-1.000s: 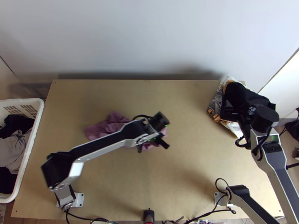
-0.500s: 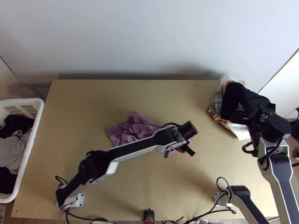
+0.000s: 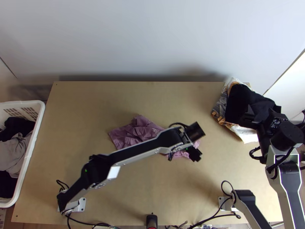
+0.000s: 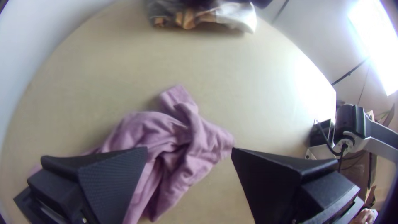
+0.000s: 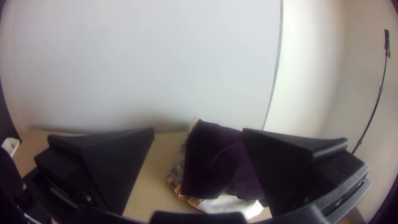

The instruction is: Fold the t-shirt

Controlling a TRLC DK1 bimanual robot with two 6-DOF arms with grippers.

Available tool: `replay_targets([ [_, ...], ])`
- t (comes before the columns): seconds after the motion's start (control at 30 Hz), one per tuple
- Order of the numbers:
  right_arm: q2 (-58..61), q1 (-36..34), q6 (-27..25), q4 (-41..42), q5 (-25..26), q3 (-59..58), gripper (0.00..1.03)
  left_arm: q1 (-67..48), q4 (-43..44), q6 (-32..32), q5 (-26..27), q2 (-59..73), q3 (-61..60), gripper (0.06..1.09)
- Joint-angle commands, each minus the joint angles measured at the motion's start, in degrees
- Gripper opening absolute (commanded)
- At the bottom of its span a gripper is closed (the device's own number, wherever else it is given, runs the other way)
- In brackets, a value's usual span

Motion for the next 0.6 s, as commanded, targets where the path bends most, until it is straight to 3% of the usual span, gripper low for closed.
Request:
replay_targets([
  [0.0,-1.0,1.6,1.0,-1.1,-0.1,-1.4,0.98,6.4,-8.1,2.4,0.3,-6.5,0.0,1.04],
  [0.27,-0.7,8.1,8.5,-4.4,-2.9,-7.7,0.97,18.6,-6.2,6.0,0.3,-20.1,-12.2,1.04],
  [0.57,4.0,18.7,10.4,-7.7,-3.4,-10.8,0.97,24.2,-2.8,5.8,-0.4,-30.9,-26.4,1.04],
])
